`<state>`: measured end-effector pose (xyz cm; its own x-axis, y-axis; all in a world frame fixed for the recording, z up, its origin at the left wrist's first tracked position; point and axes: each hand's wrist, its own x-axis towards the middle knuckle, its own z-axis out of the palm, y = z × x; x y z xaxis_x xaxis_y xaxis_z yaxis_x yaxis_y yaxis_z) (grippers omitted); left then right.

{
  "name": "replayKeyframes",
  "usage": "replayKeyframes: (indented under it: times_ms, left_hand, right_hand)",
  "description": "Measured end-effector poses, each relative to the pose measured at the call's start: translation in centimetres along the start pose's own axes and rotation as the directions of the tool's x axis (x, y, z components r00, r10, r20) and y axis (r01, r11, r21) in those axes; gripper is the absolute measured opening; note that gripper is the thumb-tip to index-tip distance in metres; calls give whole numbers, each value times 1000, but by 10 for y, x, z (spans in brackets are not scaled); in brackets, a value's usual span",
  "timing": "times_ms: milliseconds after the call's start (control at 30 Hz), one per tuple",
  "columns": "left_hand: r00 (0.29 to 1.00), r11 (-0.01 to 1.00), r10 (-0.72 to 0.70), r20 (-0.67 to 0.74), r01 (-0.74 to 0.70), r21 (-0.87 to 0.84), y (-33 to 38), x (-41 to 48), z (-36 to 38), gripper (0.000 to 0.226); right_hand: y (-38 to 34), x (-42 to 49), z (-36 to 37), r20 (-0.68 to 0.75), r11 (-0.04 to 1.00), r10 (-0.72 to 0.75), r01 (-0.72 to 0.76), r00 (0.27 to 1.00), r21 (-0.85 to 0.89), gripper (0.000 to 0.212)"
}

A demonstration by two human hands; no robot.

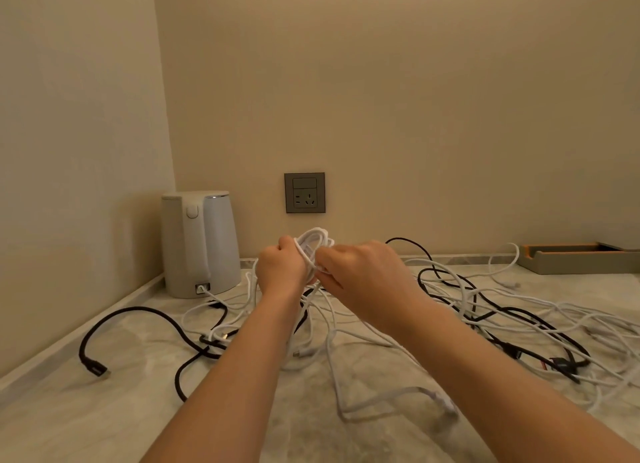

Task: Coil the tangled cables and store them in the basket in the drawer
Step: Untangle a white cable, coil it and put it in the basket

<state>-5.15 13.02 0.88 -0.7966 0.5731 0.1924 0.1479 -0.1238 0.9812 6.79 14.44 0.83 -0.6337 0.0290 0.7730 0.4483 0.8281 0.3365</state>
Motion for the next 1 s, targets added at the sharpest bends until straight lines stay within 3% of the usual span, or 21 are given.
replayKeyframes:
  times_ms: [67,133,233,333,433,667,733,833,900,1000]
  left_hand:
    - [997,993,78,2,-78,86,-2,-3,-2,40]
    - [985,973,172,20,-173,154,-3,-6,-2,45]
    - [959,934,280,49,-284,218,-4,-7,0,50]
    - [935,903,347,69,-353,243,-5,-5,3,52]
    - [924,895,375,80,-383,230,-8,-4,3,53]
    - [914,905,385,130,-402,140,-9,-7,7,57]
    - [907,901,393,150,-413,132,-9,-10,10,57]
    - [882,875,424,205,-457,157,-10,-19,16,57]
    - [873,867,429,232,-470,164,-10,-21,18,57]
    - [895,896,387,223,-422,141,-11,-19,19,55]
  right_hand:
    - [1,-3,-1,9,989,10,-12,1000,147,26]
    - [4,-5,0,53,911,133,-143,990,386,20]
    - [10,-8,2,182,623,350,-373,919,688,15]
    - [13,-10,3,279,406,425,-457,861,792,17]
    - [19,-12,4,344,339,412,-492,844,802,12]
    - [21,-9,1,333,358,479,-527,812,771,11]
    - [23,-8,1,336,329,532,-555,777,764,3]
    - [29,-8,2,318,327,625,-610,712,722,11]
    - [28,-7,1,265,412,654,-627,708,661,11]
    - [18,-6,1,150,664,579,-570,802,485,14]
